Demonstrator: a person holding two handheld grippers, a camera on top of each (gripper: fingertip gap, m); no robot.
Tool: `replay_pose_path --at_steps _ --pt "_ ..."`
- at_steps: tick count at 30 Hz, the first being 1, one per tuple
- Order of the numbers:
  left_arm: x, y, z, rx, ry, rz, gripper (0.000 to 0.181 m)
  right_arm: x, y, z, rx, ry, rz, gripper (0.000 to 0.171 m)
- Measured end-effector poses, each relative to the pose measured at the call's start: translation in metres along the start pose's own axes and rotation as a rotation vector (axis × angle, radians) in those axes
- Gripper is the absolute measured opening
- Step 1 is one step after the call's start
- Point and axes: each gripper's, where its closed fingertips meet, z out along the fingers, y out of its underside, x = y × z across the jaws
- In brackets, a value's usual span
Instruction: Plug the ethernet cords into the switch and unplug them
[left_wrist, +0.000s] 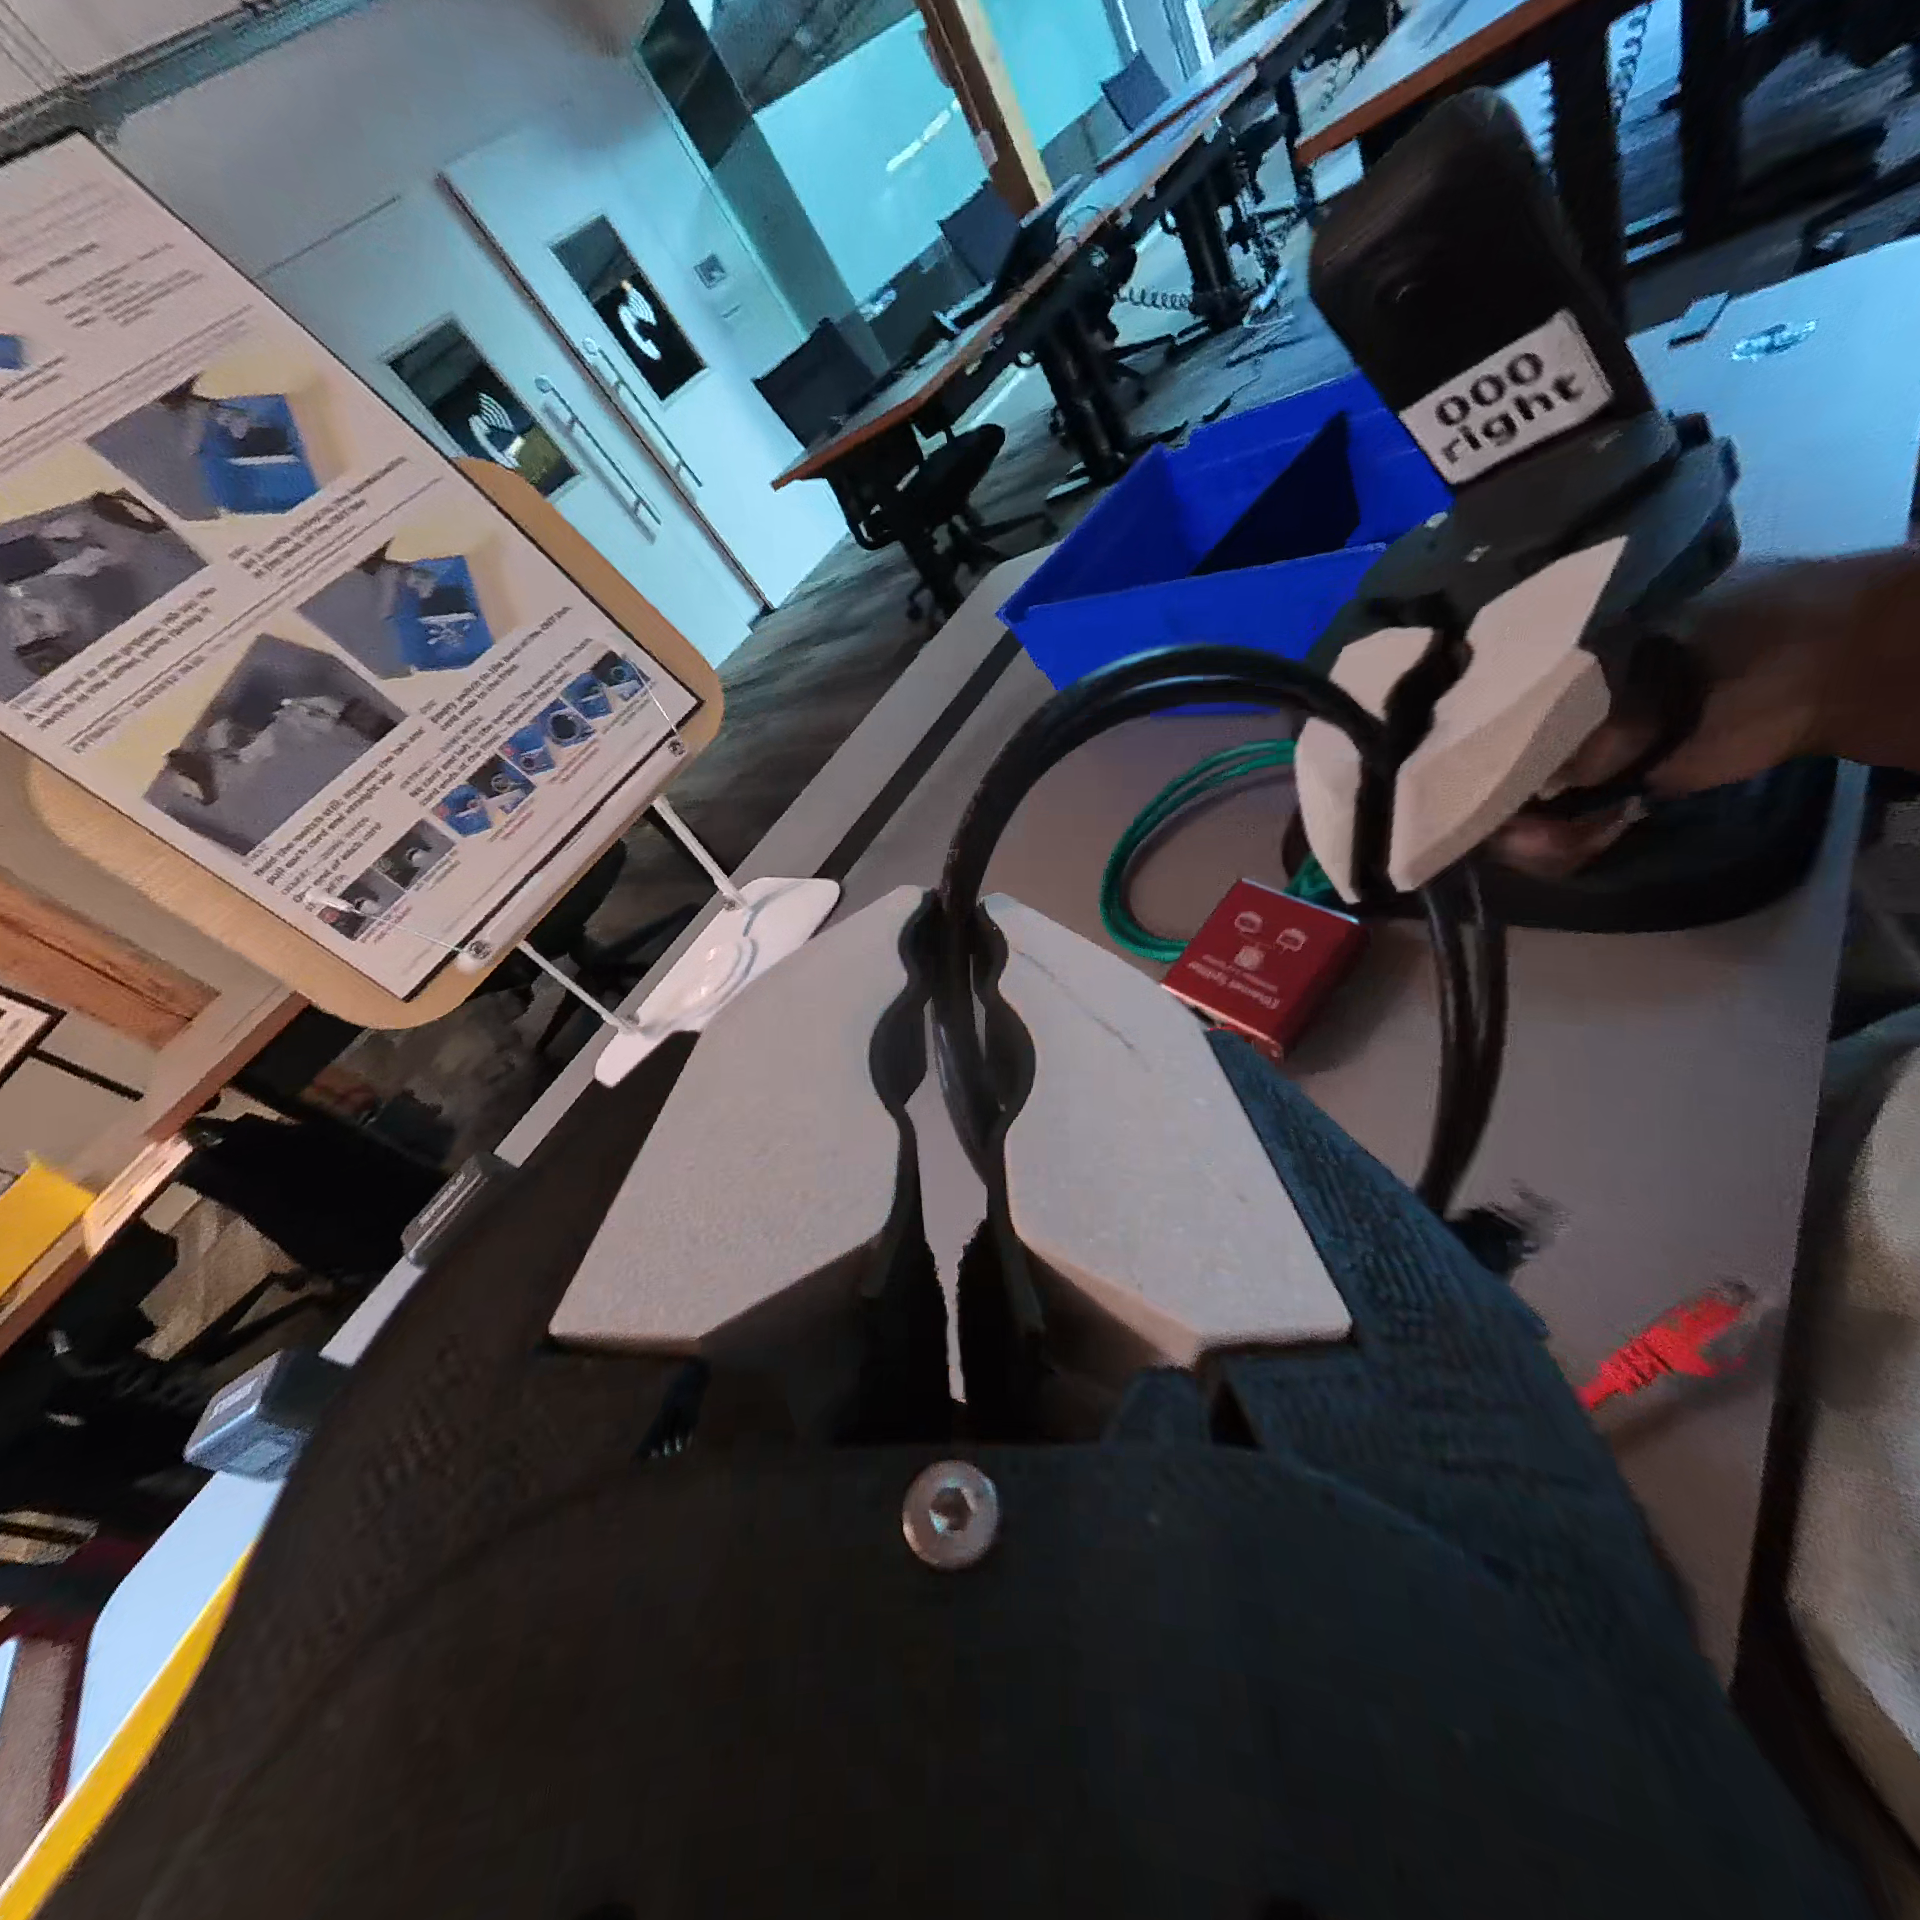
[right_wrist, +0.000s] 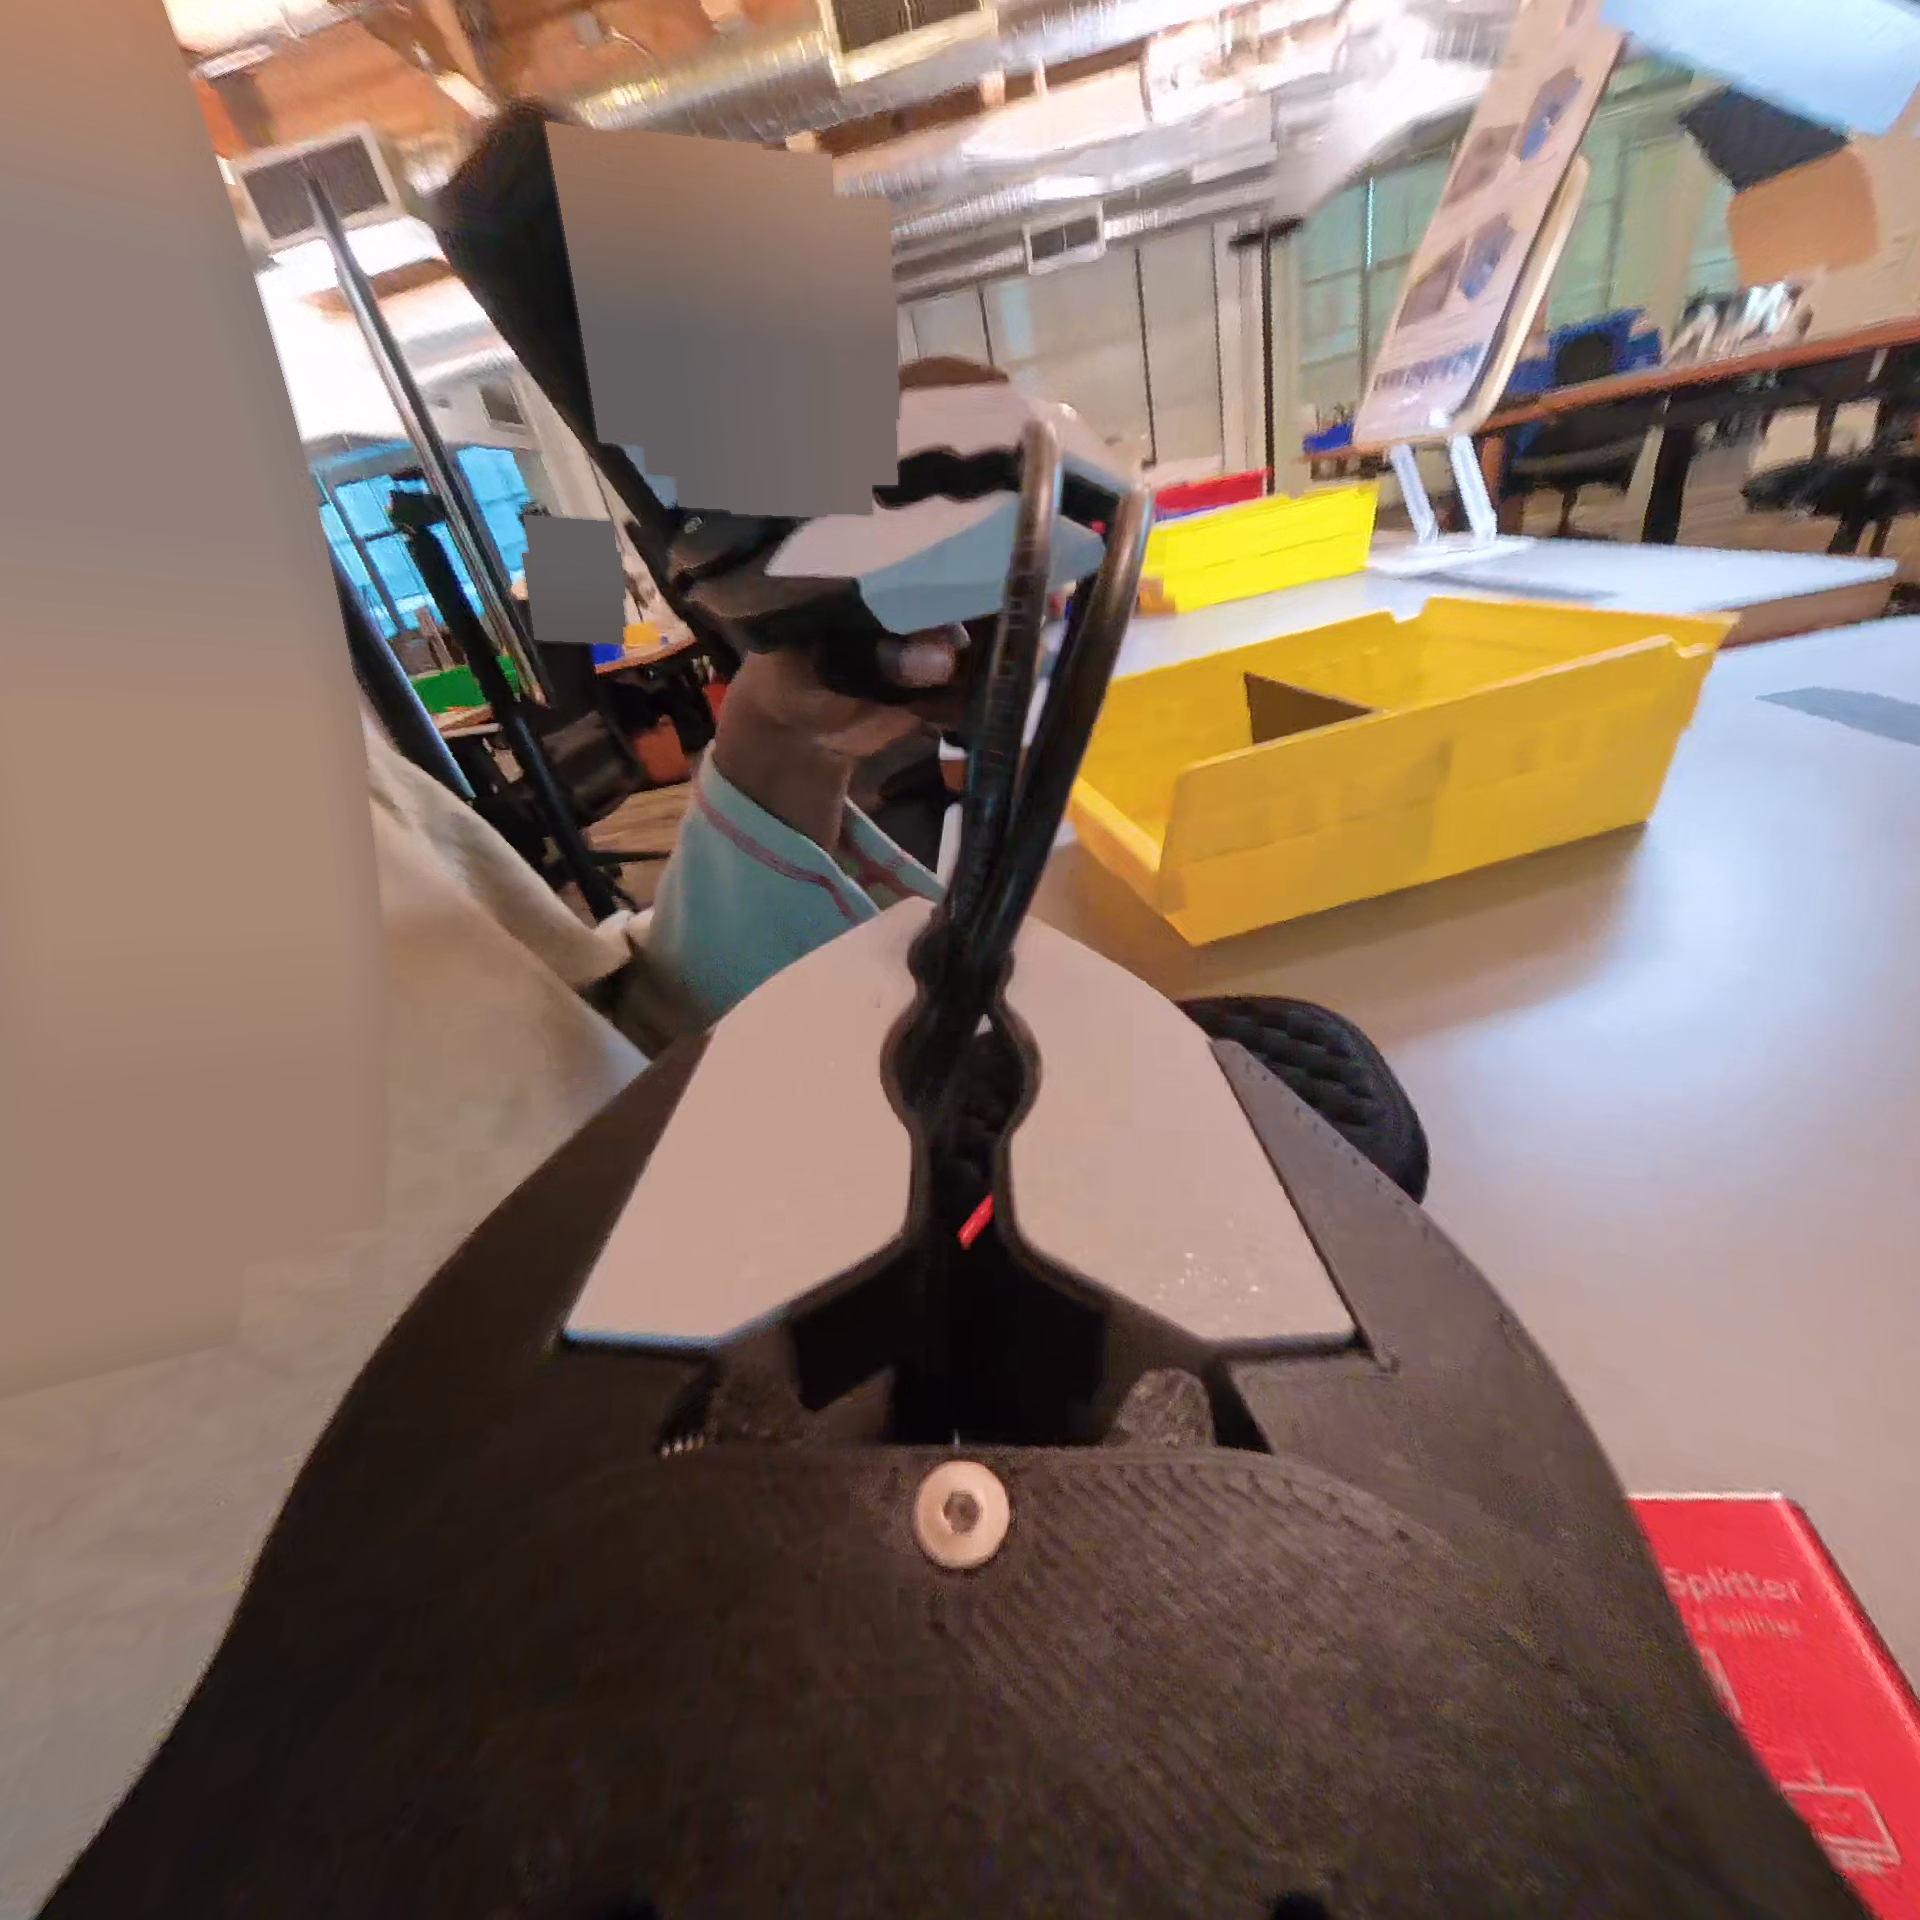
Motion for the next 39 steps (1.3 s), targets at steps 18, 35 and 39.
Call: replay_pose_path --at_steps 18,35,39 --pt "0.001 -0.013 0.017 0.621 0.171 -0.957 0.066 -0.006 -0.079 -0.072 0.631 0.072 -0.217 0.006" --pt "0.045 0.032 -0.020 0.035 0.387 -0.351 0.012 0.011 -0.027 -0.050 0.064 0.200 -0.621 0.070" --pt "0.070 0.046 -0.028 -0.125 0.482 -0.238 0.012 -0.009 -0.025 -0.034 -0.008 0.197 -0.810 0.049"
